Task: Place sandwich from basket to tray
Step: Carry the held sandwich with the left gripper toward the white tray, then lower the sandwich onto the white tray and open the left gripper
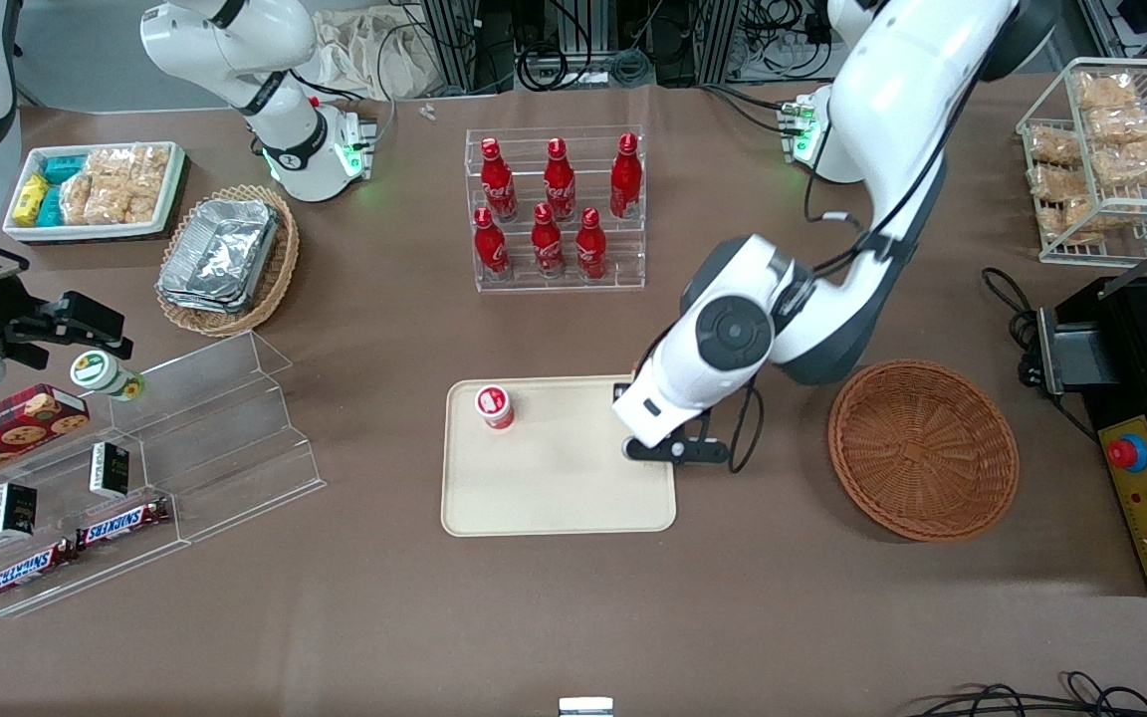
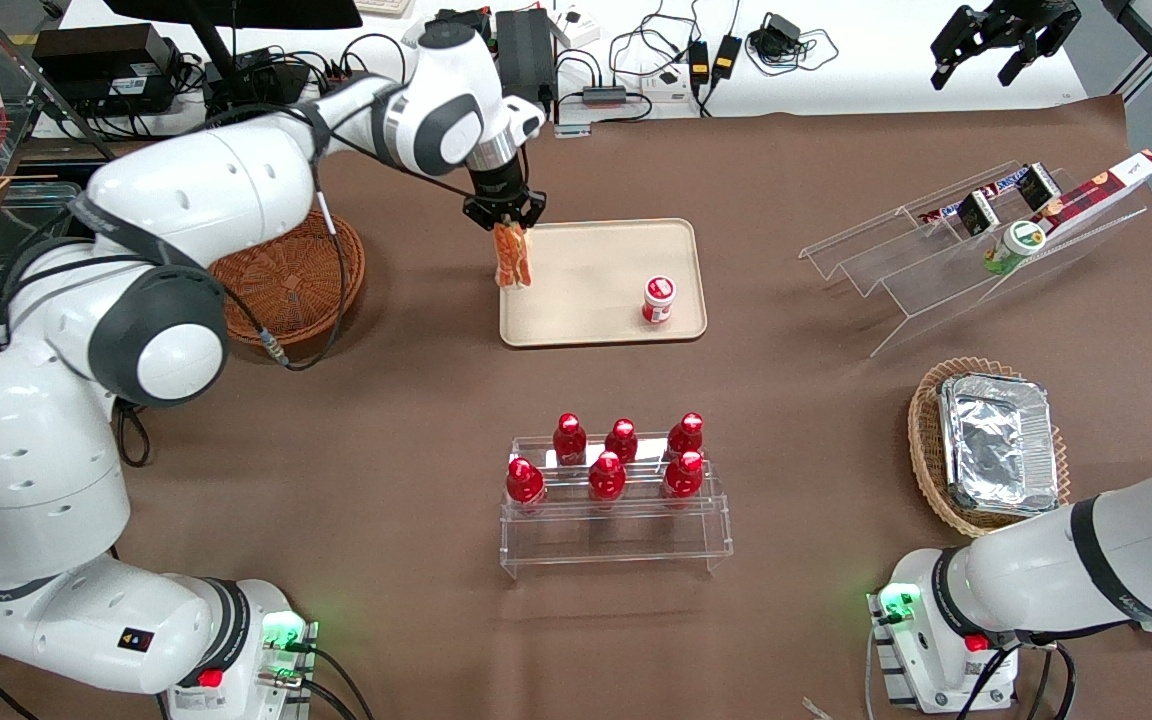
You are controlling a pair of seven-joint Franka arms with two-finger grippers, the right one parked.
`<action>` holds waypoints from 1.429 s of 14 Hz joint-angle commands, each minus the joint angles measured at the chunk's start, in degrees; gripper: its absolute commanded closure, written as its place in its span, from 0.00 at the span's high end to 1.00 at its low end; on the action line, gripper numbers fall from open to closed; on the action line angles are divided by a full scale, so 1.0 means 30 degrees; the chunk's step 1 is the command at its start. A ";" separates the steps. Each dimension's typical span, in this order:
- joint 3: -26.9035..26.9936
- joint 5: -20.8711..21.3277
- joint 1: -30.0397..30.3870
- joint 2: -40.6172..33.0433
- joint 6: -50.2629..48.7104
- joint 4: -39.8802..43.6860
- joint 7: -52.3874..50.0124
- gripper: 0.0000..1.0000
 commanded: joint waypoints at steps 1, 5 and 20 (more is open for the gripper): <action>0.0124 0.1028 -0.0253 0.1523 0.1372 0.0600 0.0289 0.00; 0.0124 0.2412 -0.0487 0.2759 0.3193 0.0600 -0.0003 0.00; 0.0007 -0.0431 0.3051 -0.4235 -0.8807 0.0746 0.4035 0.99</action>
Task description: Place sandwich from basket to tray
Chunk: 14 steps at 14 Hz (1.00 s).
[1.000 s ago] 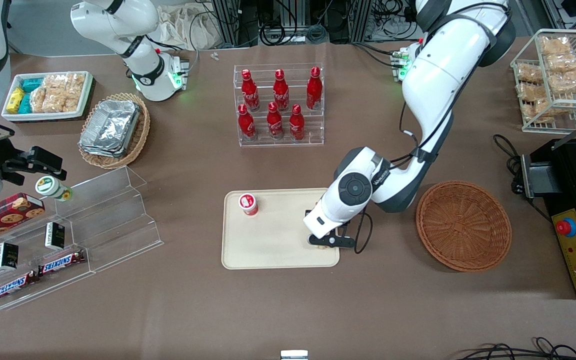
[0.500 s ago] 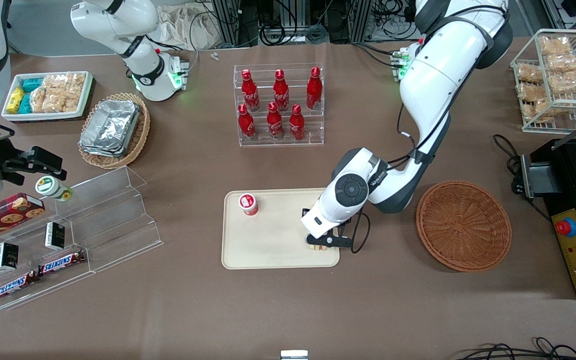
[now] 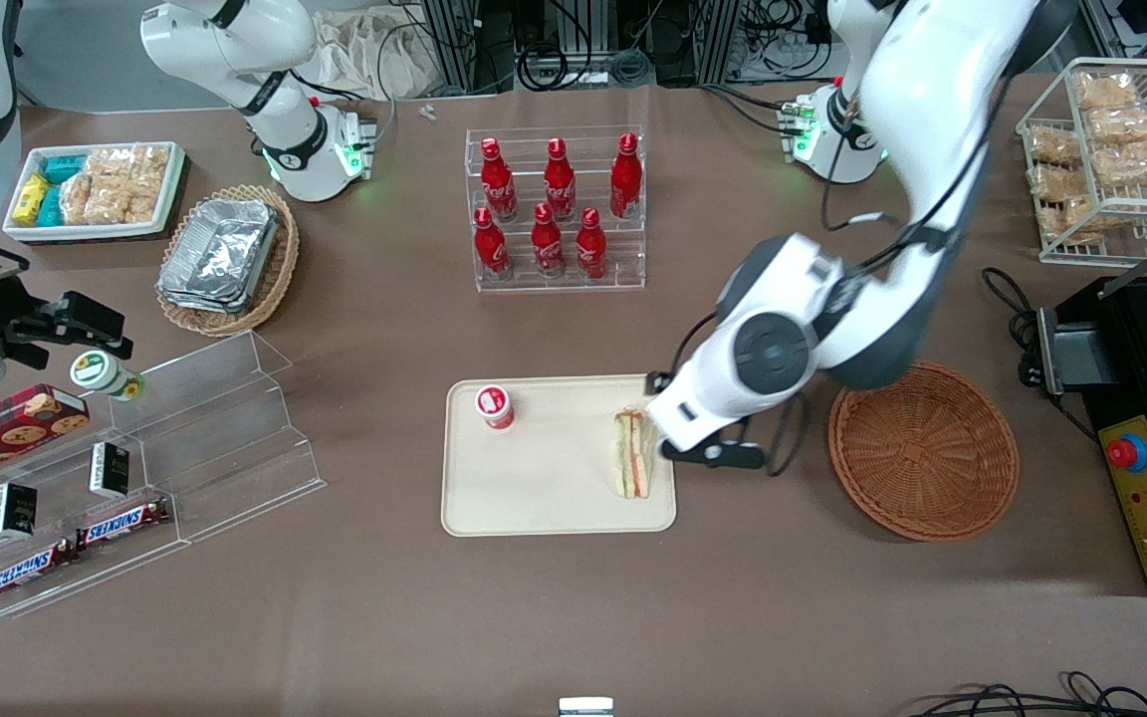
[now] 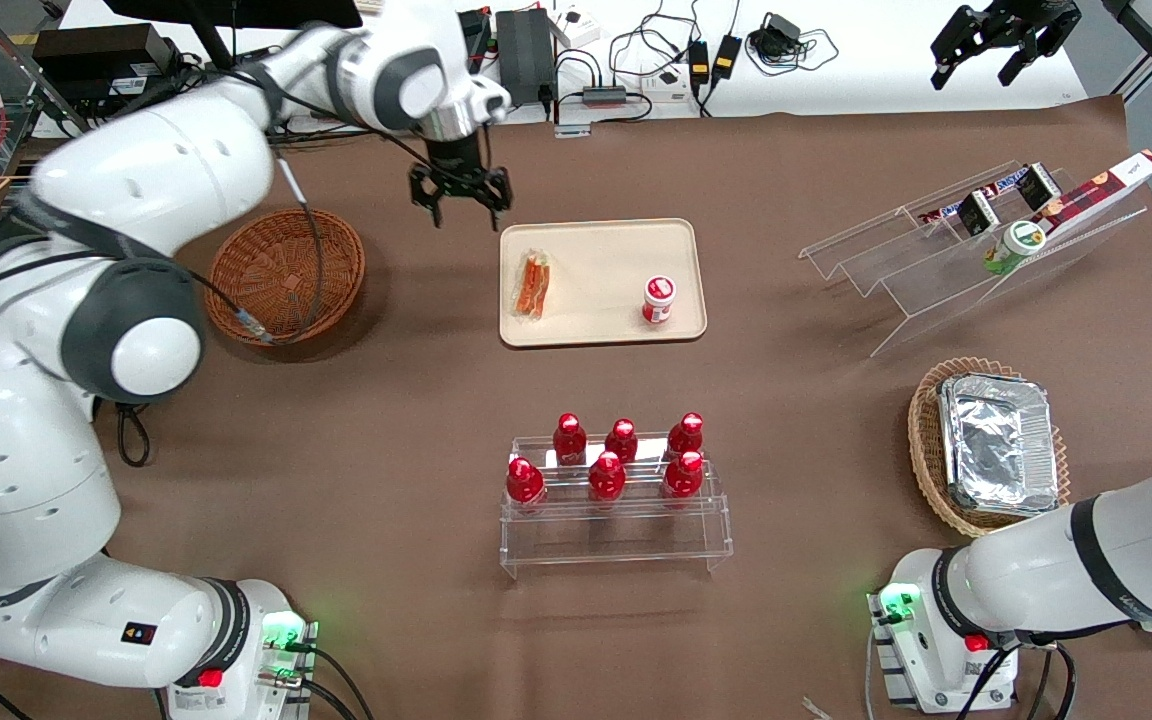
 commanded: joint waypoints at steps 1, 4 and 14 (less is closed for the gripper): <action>-0.0018 -0.0439 0.1761 -0.2362 -0.2334 -0.0566 0.1943 0.99; 0.0070 -0.0146 0.4014 -0.4531 -0.4092 -0.0537 0.4170 0.99; 0.0100 0.1406 0.6922 -0.6792 -0.5800 -0.0595 0.4763 1.00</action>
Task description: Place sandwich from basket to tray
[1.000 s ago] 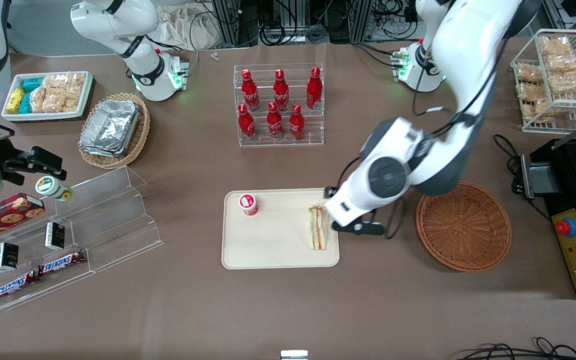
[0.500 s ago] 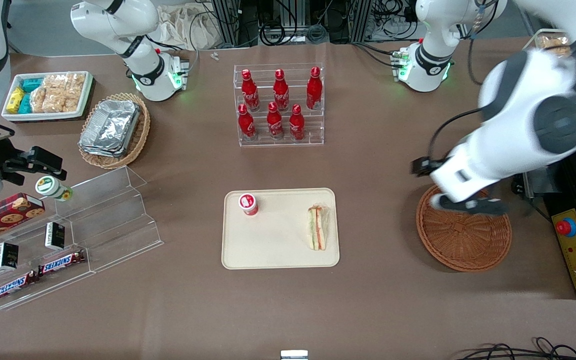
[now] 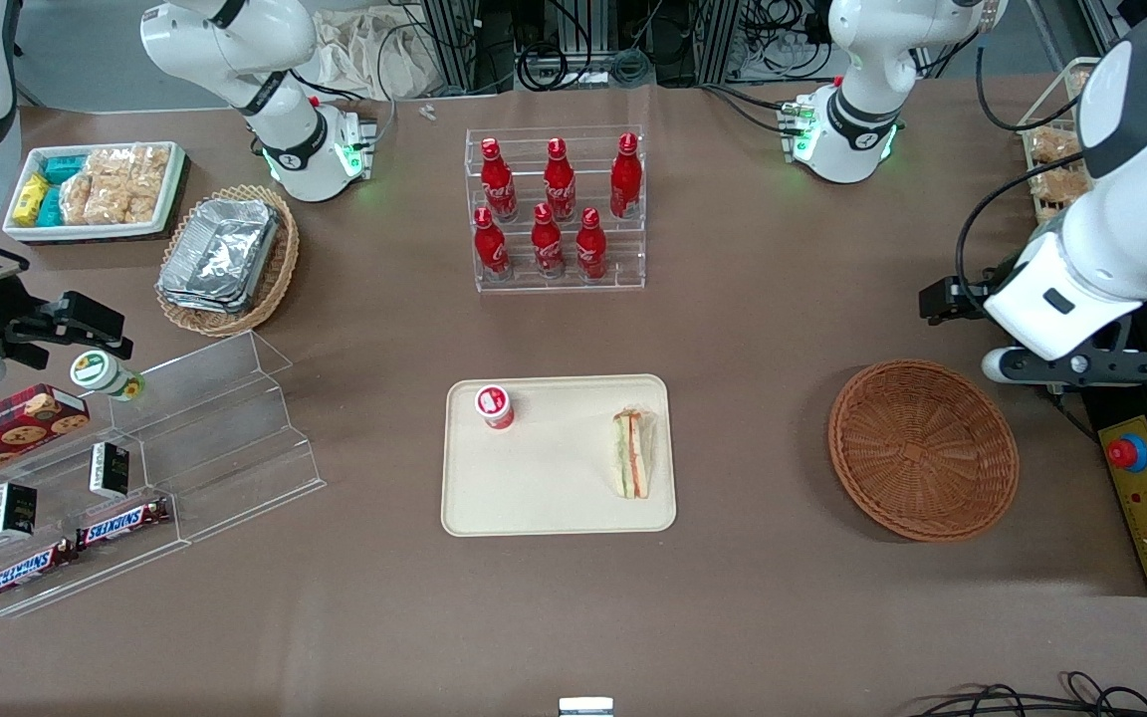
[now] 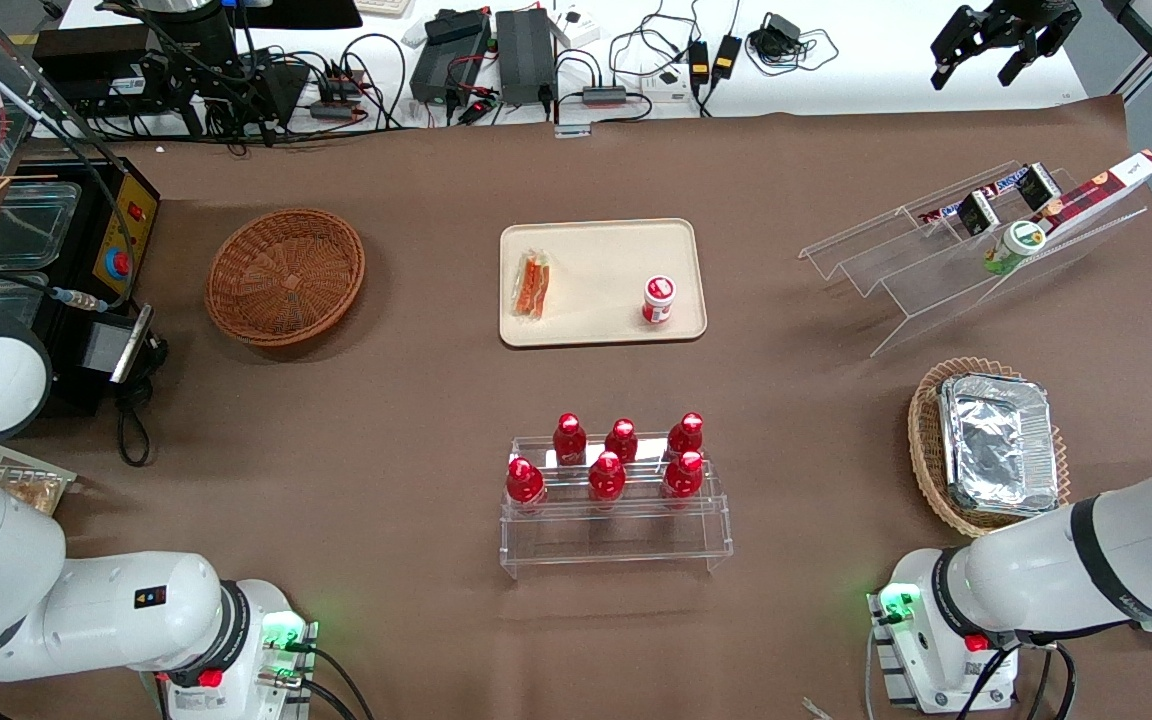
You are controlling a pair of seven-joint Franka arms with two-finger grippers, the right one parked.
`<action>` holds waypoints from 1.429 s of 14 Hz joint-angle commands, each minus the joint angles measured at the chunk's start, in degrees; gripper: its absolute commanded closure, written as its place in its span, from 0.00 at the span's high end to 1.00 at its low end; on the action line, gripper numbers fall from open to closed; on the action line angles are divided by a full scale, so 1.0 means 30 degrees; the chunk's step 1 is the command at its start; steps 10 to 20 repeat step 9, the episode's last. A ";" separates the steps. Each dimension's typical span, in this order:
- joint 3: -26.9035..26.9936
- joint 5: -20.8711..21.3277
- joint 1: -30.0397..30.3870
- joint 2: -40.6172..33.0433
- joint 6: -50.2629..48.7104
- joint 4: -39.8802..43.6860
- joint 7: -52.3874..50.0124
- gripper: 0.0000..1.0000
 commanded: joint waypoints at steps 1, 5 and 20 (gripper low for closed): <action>-0.0143 0.0263 0.0663 -0.0713 -0.0015 -0.0388 -0.0076 1.00; 0.2809 -0.0524 -0.0155 -0.1561 0.0102 -0.0593 0.0391 1.00; 0.5971 -0.0732 -0.2727 -0.1739 0.0102 -0.0622 0.0744 1.00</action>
